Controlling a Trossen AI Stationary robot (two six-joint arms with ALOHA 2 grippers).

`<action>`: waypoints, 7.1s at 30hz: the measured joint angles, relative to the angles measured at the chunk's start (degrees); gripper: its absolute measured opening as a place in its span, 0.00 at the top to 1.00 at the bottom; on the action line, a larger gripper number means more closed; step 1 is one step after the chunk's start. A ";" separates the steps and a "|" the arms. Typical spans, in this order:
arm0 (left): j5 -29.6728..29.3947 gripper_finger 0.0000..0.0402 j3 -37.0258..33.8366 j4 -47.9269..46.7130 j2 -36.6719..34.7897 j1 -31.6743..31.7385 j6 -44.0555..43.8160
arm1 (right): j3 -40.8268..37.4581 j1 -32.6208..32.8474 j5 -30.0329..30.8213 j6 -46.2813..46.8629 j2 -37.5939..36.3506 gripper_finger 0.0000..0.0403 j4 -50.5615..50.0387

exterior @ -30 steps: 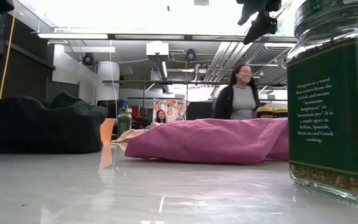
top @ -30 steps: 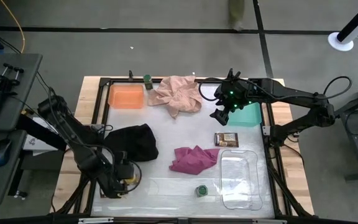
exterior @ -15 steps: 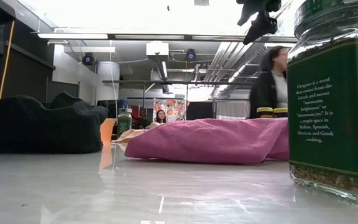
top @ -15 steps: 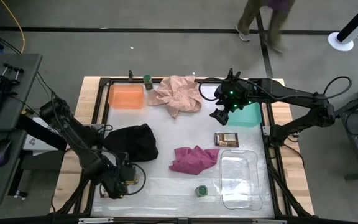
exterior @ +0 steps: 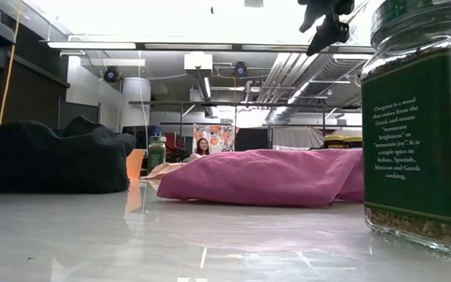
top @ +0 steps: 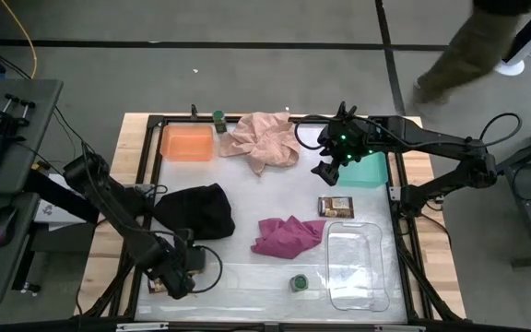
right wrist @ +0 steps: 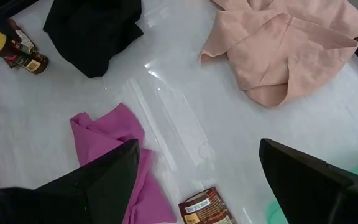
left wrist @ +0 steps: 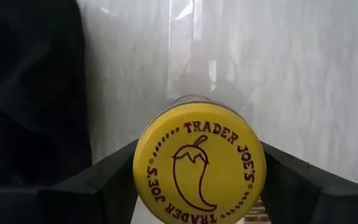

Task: Sort spices by type
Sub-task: Put the yellow seasoning bottle into the blue bin

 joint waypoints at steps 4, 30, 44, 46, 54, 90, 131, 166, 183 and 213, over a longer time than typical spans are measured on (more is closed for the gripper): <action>-0.10 0.53 -0.02 0.43 -1.27 2.24 -1.45 | 0.00 0.87 -0.41 -1.02 0.00 0.19 -0.49; 9.52 0.53 11.02 26.21 -7.96 57.36 53.37 | -12.98 7.75 4.28 -3.70 -1.42 0.19 32.34; 22.49 0.53 10.97 40.20 -1.53 64.70 53.39 | -12.98 5.89 18.27 -16.41 5.76 0.19 36.59; 23.35 0.53 10.97 41.98 -0.80 64.29 51.36 | -12.98 5.49 19.54 -18.16 6.33 0.19 37.03; 23.40 0.53 10.99 48.26 -0.75 63.52 48.59 | -12.98 3.71 21.21 -24.53 6.95 0.20 35.83; 20.45 0.20 -9.53 59.25 -13.26 72.19 41.37 | -47.88 -7.42 30.45 19.31 -27.04 0.50 28.42; 20.14 0.20 -13.00 65.09 -13.21 68.37 38.44 | -56.39 -8.75 37.62 39.59 -4.26 0.23 48.37; 20.19 0.20 -12.96 63.60 -13.21 68.42 37.96 | -28.55 -30.08 10.80 25.05 10.14 0.37 19.01; 20.19 0.20 -12.96 62.12 -13.20 68.42 37.98 | -29.67 -30.13 16.34 31.61 14.12 0.37 19.61; 20.14 0.20 -12.96 62.14 -13.20 68.41 38.00 | -39.04 -18.45 36.97 29.90 -7.46 0.52 20.34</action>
